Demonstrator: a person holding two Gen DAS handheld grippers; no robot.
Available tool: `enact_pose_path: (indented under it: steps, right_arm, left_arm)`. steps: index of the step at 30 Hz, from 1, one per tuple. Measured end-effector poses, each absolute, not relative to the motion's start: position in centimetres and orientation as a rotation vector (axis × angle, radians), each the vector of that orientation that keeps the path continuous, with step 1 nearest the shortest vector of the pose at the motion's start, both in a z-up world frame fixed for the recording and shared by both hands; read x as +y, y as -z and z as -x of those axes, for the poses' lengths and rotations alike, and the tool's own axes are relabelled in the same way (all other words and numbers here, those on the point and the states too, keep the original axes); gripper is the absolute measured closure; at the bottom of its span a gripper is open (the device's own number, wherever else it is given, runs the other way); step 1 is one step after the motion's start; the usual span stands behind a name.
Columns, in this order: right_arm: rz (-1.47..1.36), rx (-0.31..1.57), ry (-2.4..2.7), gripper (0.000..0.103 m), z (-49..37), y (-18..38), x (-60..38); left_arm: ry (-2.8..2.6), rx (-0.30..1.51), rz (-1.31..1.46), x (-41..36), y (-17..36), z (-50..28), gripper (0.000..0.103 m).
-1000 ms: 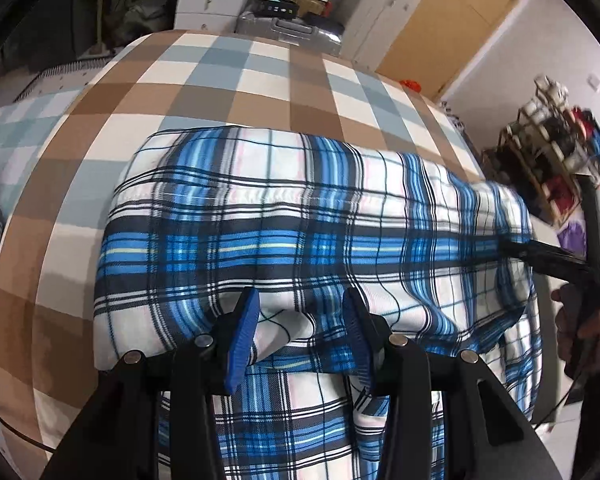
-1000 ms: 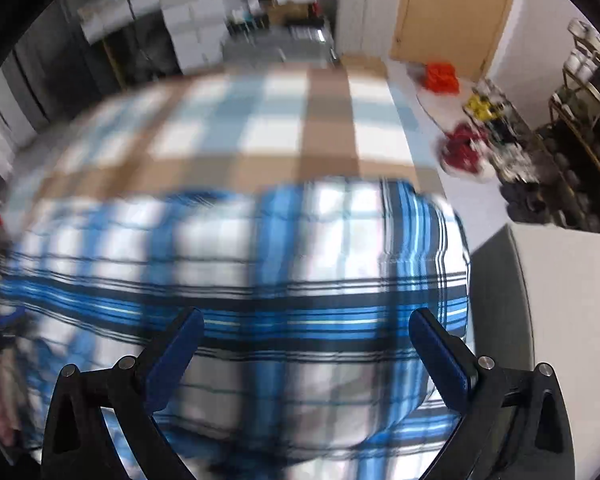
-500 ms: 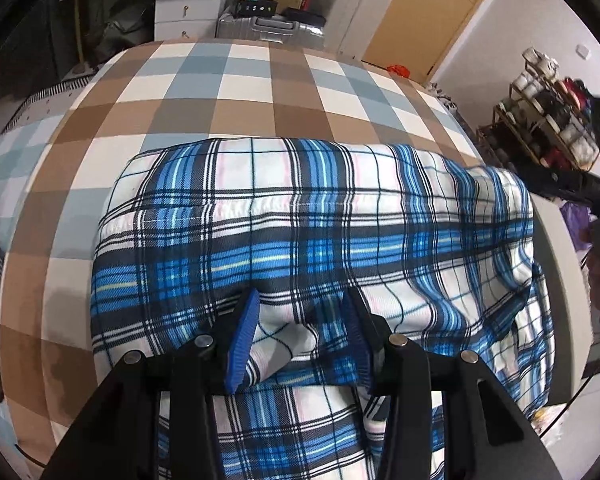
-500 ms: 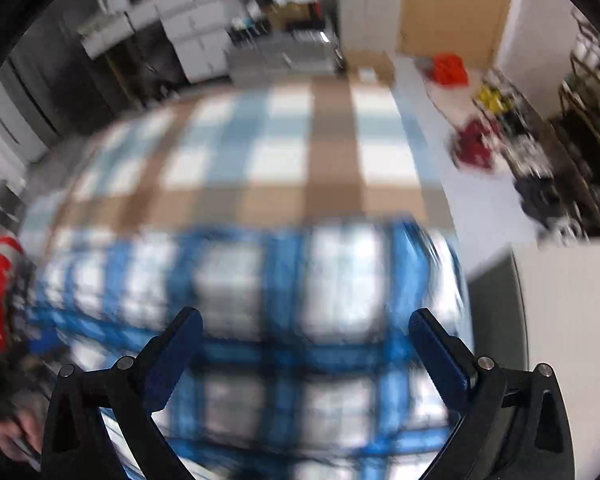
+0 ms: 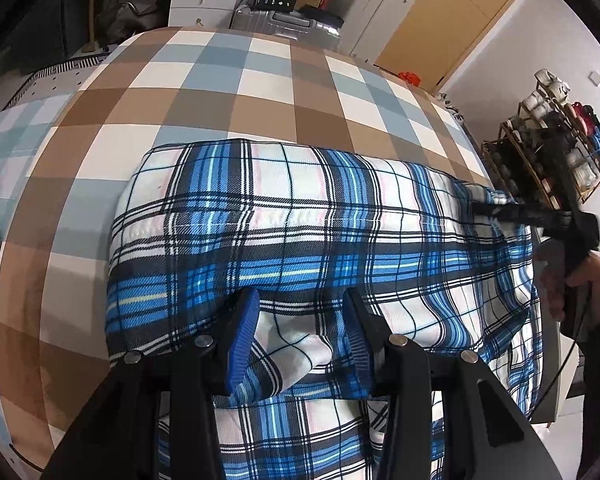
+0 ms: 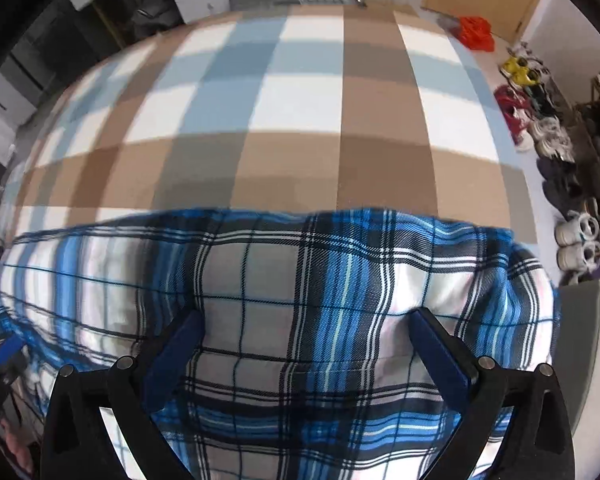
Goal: Fold large clothes
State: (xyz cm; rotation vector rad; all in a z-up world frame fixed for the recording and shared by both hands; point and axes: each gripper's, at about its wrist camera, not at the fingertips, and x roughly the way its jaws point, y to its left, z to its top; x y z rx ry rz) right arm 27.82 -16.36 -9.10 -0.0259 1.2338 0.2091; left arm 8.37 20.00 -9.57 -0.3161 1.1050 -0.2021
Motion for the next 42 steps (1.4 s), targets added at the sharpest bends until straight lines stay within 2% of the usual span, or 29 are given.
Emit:
enact_pose_path:
  steps: [3,8,11,18,21,24,28,33,42]
  right_arm:
    - [-0.031,1.133,-0.185,0.000,-26.9,7.5,-18.0]
    - [0.048,1.312,-0.063,0.000,-26.5,12.5,-19.9]
    - [0.029,1.262,-0.071,0.000,-25.9,12.5,-20.3]
    - [0.153,1.131,-0.122,0.000,-22.7,7.6,-16.6]
    - [0.231,1.191,-0.105,0.000,-21.9,8.3,-14.7]
    - [0.302,1.325,-0.052,0.000,-23.6,11.5,-14.4]
    - [0.193,1.360,-0.062,0.000,-24.1,12.4,-15.1]
    - [0.120,1.377,-0.130,0.000,-25.4,12.7,-16.1]
    - [0.076,1.299,-0.112,0.000,-30.3,12.6,-15.2]
  left_arm:
    - [0.200,1.103,0.313,19.9,9.5,-8.2,0.066]
    - [0.198,1.116,0.309,19.9,9.7,-8.4,0.066]
    - [0.201,1.107,0.310,19.9,9.5,-8.2,0.066]
    - [0.283,1.040,0.274,19.5,7.0,-7.4,0.066]
    - [0.324,1.040,0.320,19.7,6.6,-8.3,0.066]
    - [0.278,1.117,0.310,19.9,8.4,-10.7,0.066]
    - [0.270,1.231,0.281,19.5,11.3,-13.3,0.066]
    - [0.264,1.252,0.185,18.0,11.4,-15.8,0.066]
    - [0.243,1.268,0.101,17.2,11.6,-21.4,0.066]
